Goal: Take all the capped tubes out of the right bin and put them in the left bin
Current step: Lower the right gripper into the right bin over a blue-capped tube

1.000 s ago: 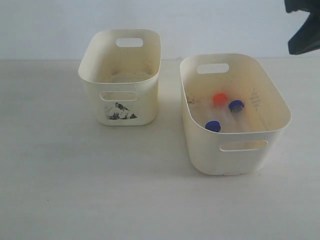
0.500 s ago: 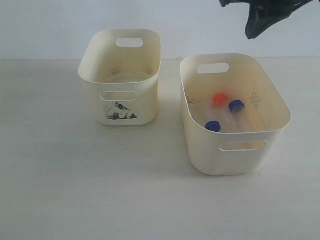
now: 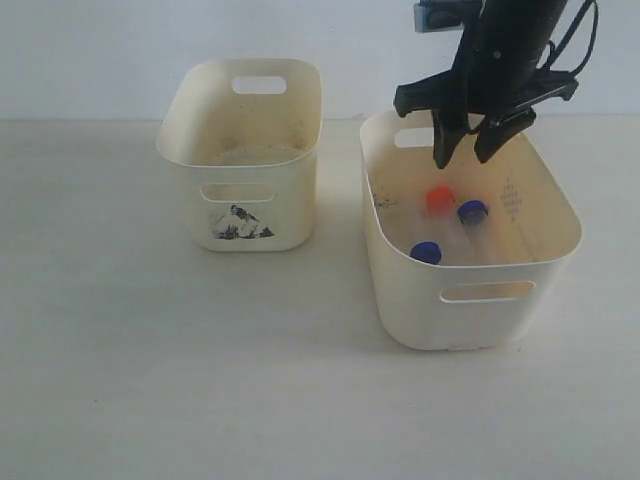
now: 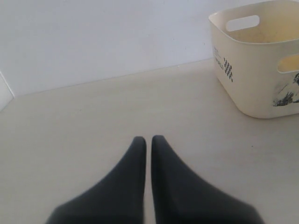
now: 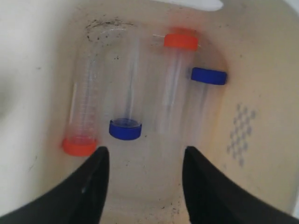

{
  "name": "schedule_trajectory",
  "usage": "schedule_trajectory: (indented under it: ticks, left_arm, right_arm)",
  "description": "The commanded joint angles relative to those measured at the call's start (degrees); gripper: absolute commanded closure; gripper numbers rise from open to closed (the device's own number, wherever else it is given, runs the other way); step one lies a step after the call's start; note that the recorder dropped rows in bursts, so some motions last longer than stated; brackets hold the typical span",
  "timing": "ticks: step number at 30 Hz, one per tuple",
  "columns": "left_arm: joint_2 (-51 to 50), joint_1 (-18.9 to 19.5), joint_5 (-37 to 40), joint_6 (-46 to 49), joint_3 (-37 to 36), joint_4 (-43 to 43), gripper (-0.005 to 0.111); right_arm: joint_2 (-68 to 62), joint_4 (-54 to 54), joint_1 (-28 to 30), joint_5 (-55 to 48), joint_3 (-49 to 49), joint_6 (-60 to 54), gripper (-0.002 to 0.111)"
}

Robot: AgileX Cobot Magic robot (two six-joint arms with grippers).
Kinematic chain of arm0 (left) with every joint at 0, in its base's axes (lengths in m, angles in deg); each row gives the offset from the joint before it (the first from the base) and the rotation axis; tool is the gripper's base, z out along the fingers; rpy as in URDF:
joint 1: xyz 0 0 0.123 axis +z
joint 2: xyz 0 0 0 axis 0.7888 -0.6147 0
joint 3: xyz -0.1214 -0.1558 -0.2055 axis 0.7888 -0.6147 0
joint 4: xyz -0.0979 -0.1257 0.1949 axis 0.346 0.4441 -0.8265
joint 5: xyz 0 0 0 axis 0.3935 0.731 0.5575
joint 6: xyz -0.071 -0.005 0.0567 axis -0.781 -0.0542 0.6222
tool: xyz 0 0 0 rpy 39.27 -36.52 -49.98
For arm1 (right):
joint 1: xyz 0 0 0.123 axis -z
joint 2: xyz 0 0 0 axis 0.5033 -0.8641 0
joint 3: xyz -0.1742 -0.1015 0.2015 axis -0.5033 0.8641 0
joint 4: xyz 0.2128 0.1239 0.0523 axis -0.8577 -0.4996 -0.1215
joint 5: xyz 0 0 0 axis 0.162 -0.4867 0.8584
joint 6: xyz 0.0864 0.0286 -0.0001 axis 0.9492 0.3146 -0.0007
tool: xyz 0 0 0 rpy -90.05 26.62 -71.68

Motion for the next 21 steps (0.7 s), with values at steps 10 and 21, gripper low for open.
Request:
schedule_trajectory:
  ticks: [10,21]
  left_arm:
    - [0.0,-0.1,-0.6,-0.8,0.2,0.2,0.102]
    - [0.0,-0.1,-0.6,-0.8,0.2,0.2,0.102]
  right_arm:
    - [-6.8,-1.2,-0.2,-0.2,-0.1,1.5,0.058]
    - [-9.9,-5.2,-0.2,-0.2,-0.1,2.6,0.058]
